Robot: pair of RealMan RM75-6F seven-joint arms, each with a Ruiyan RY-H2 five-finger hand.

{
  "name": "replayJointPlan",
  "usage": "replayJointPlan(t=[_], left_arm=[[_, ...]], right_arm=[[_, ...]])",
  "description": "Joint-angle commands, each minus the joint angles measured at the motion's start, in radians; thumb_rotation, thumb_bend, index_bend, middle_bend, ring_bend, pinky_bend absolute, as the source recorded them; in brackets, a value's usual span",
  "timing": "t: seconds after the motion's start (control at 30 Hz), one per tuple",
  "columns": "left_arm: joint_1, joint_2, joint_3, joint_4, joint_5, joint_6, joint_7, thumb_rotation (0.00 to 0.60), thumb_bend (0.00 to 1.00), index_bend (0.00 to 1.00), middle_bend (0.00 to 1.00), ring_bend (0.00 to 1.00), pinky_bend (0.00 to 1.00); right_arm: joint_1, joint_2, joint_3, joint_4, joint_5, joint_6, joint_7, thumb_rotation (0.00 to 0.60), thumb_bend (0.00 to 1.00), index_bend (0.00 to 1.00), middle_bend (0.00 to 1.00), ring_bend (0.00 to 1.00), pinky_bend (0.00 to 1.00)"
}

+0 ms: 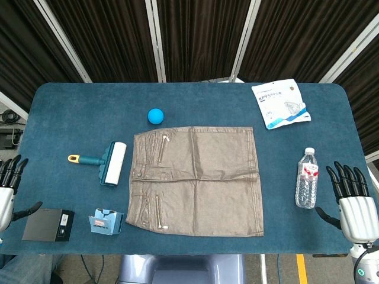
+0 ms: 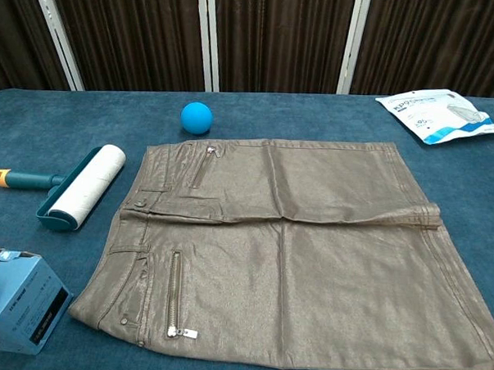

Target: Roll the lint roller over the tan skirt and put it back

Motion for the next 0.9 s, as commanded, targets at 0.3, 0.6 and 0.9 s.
replayJointPlan(t=[0.3,0.6,0.9], left_arm=[[-0.030,-0.017,-0.008,0.019,-0.013,-0.053,-0.012,0.600,0.00,0.00,0.00,0.00,0.00],[-0.252,-0.120,-0.117,0.167,-0.169,-0.386,-0.031,0.600,0.16,0.13,0.01,0.01,0.05],[-0.391,-0.288,-0.108,0.461,-0.180,-0.570,-0.041,0.600,0.32,0.24,0.07,0.06,0.16]], right_arm=[[-0.002,0.010,0.001,-0.014,0.005,-0.002,0.006,0.600,0.00,0.00,0.00,0.00,0.00],[0.012,0.010,0.019,-0.007,0.065,-0.054,-0.002,0.600,0.00,0.00,0.00,0.00,0.00],[0.011,0.008,0.026,-0.022,0.102,-0.069,-0.044,0.600,0.00,0.00,0.00,0.00,0.00]])
